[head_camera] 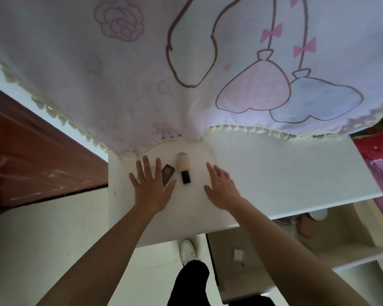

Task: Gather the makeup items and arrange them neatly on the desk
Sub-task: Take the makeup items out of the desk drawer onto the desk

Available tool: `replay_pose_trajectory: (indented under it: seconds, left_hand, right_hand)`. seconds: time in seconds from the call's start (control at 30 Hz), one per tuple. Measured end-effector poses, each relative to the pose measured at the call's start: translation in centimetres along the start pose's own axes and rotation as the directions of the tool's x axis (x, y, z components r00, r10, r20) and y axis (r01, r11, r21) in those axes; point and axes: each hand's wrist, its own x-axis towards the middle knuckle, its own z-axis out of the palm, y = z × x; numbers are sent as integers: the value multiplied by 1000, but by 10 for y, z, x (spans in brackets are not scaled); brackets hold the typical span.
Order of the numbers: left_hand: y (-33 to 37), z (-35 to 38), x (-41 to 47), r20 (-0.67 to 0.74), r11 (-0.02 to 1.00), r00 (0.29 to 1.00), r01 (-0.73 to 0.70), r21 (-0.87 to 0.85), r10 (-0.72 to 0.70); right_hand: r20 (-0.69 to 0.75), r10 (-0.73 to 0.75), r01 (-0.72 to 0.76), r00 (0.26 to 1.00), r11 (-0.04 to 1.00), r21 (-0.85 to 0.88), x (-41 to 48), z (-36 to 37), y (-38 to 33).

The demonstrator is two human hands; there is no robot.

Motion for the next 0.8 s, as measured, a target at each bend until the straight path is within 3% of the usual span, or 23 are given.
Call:
replay_pose_trajectory:
  seconds: [0.3, 0.43, 0.63, 0.8]
  left_hand:
    - [133, 25, -68, 115, 984, 977, -180, 1, 179]
    - [196, 66, -119, 85, 954, 950, -300, -4, 300]
    - [260, 154, -170, 91, 857, 853, -516, -3, 514]
    - [291, 203, -173, 216, 868, 854, -494, 46, 474]
  right_hand:
    - [-138, 171, -165, 976, 985, 50, -112, -19, 136]
    - [-121, 232, -225, 965, 972, 63, -153, -2, 211]
    - [-43, 302, -300, 952, 953, 50, -167, 42, 304]
    - [-69, 292, -290, 954, 956, 32, -149, 65, 358]
